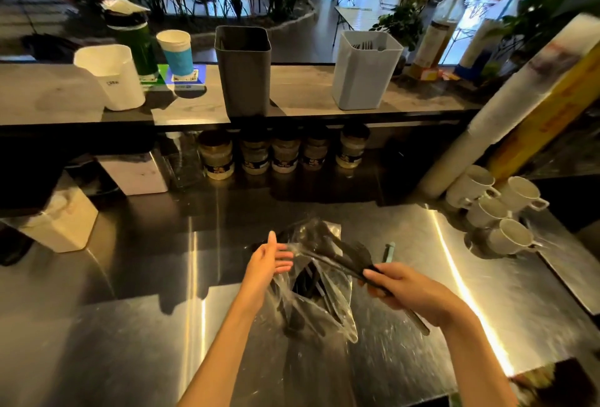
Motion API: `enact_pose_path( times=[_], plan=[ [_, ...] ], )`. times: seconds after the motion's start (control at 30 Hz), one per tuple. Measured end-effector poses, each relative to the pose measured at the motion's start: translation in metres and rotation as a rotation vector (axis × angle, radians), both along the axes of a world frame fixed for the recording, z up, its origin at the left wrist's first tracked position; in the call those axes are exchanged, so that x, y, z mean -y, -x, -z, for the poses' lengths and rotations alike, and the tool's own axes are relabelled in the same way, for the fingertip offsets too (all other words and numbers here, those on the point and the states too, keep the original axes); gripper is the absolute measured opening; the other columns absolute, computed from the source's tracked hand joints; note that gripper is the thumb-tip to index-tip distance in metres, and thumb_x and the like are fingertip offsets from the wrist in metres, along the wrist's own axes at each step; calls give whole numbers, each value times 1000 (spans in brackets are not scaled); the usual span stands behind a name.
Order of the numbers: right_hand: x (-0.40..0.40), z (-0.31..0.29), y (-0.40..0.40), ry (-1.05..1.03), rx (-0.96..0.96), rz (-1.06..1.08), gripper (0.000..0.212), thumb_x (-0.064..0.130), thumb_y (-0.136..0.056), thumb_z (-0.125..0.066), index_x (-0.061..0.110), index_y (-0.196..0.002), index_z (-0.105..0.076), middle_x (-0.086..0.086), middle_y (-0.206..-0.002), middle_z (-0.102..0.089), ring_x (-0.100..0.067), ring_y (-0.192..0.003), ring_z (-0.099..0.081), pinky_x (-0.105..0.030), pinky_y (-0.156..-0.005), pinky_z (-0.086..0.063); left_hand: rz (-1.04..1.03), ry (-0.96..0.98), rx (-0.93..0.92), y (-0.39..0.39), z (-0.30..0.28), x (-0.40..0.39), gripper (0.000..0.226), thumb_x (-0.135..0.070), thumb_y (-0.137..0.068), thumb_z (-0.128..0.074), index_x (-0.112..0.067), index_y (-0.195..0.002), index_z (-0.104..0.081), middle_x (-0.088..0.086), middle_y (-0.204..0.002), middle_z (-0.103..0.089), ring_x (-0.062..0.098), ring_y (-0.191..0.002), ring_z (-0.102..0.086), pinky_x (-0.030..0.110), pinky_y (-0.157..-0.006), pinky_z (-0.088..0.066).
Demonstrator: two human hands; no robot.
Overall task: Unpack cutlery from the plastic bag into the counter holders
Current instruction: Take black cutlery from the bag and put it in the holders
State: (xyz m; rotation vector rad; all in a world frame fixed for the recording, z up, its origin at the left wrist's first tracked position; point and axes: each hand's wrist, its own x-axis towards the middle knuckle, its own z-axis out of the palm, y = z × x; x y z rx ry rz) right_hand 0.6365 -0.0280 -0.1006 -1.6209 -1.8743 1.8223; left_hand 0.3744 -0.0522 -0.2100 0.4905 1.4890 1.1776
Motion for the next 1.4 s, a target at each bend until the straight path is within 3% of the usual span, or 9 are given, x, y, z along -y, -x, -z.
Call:
enact_pose_path(
  times=[0.13,0.27,0.47,0.67,0.93,1.1,1.17,1.27,1.4],
  plan=[
    [7,2,31,-70,-121,124,31,28,-108,-45,7,-106,-68,5,-70,-55,0,-56,-46,-16,-54,-35,125,-82,287,-21,-38,1,71,-58,-91,-42,5,-114,-63,25,-107,-73,34,-102,-72,40,-93,-58],
    [13,15,58,-188,-75,89,31,34,-107,-46,12,-100,-66,2,-73,-52,-5,-58,-44,-24,-58,-34,137,-219,316,-40,-58,12,43,-33,-102,-52,3,-123,-63,15,-117,-73,25,-115,-68,35,-103,-52],
    [20,19,77,-188,-55,96,33,32,-107,-44,8,-105,-67,7,-71,-60,4,-57,-55,-13,-56,-41,19,-262,382,-41,-56,11,32,-19,-104,-50,-2,-128,-62,17,-124,-69,28,-120,-65,46,-110,-45],
    [22,21,75,-166,-71,78,33,35,-108,-42,16,-107,-68,3,-76,-73,-8,-59,-52,-19,-57,-44,27,-304,323,-35,-58,16,30,-20,-104,-49,-6,-126,-65,16,-125,-69,31,-120,-64,54,-108,-45],
    [19,20,74,-199,-58,40,30,32,-108,-41,15,-109,-66,1,-86,-79,-10,-62,-67,-14,-55,-46,-49,-283,313,-35,-63,18,27,-21,-102,-53,-7,-121,-68,13,-119,-72,23,-114,-68,41,-103,-50],
    [9,26,65,-252,-44,83,27,23,-108,-43,15,-107,-68,-2,-89,-76,-16,-74,-75,-28,-66,-57,-162,-289,355,-34,-63,13,25,-16,-102,-52,-3,-118,-67,16,-116,-73,28,-112,-69,38,-94,-55],
    [3,26,62,-349,-62,156,29,21,-108,-43,23,-103,-71,1,-90,-76,-14,-80,-73,-30,-74,-59,-177,-303,300,-31,-63,14,25,-15,-102,-52,-2,-117,-67,16,-112,-74,30,-108,-71,38,-92,-57],
    [-6,15,68,-494,-111,227,28,25,-107,-45,31,-103,-72,5,-91,-75,-4,-80,-68,-21,-74,-53,-110,-329,146,-33,-66,16,24,-17,-102,-54,-4,-116,-69,14,-107,-76,29,-102,-73,41,-92,-57],
    [-16,-4,88,-373,-285,229,23,39,-98,-61,27,-114,-72,5,-98,-76,-3,-92,-72,-20,-77,-58,17,-298,3,-38,-73,17,21,-19,-98,-61,-14,-115,-72,4,-100,-78,19,-96,-75,34,-88,-59]
  ],
)
